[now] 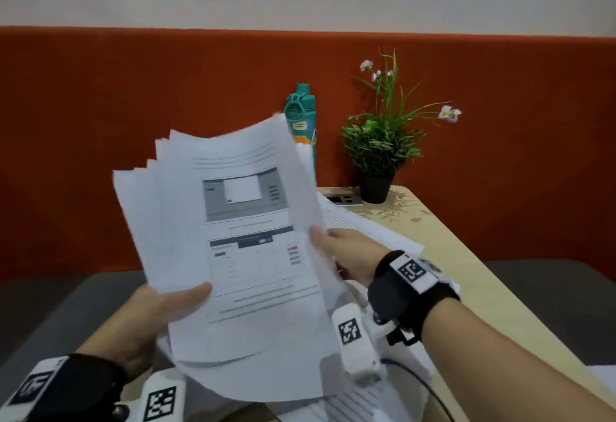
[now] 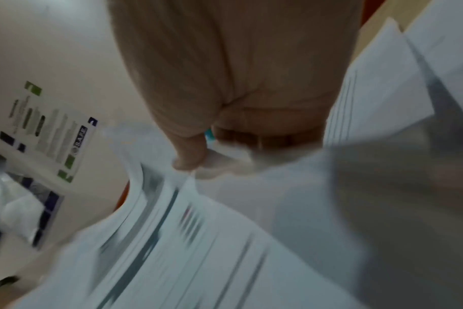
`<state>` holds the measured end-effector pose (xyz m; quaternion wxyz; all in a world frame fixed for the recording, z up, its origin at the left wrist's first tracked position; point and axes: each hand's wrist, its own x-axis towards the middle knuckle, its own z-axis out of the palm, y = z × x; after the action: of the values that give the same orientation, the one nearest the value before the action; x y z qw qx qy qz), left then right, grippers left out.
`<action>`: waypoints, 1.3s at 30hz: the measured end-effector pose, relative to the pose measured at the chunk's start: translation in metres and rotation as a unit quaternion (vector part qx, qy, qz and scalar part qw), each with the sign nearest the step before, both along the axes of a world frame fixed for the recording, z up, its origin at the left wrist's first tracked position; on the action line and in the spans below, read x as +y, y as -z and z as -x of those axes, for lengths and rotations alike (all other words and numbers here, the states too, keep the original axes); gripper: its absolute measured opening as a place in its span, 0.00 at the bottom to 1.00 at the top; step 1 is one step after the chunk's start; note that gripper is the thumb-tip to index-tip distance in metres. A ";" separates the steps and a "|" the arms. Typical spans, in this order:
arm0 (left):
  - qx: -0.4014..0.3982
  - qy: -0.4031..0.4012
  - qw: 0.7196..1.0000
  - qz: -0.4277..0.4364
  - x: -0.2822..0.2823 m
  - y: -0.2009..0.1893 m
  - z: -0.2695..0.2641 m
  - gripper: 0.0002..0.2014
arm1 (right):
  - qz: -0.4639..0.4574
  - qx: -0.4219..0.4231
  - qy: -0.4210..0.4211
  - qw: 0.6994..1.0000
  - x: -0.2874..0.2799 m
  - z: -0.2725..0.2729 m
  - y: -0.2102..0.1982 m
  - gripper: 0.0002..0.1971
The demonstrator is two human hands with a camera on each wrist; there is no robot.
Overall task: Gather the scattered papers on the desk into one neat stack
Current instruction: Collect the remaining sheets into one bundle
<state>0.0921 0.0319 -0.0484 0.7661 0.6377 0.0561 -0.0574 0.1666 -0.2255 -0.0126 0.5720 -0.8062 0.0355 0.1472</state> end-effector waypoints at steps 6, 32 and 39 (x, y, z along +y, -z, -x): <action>0.030 -0.058 0.997 0.046 0.035 0.008 0.013 0.34 | 0.539 0.064 0.019 0.840 -0.088 -0.002 -0.001 0.34; 0.023 -0.073 0.996 0.042 -0.006 0.024 0.002 0.23 | 0.266 0.020 0.174 0.948 -0.112 0.060 -0.029 0.07; 0.028 -0.075 0.995 0.056 -0.004 0.024 0.003 0.24 | 0.467 0.133 0.057 0.872 -0.124 0.071 -0.021 0.16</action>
<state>0.0894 0.0279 -0.0728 0.8009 0.5860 0.1215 -0.0208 0.0952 -0.3493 0.0086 0.1266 -0.9486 0.2222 0.1863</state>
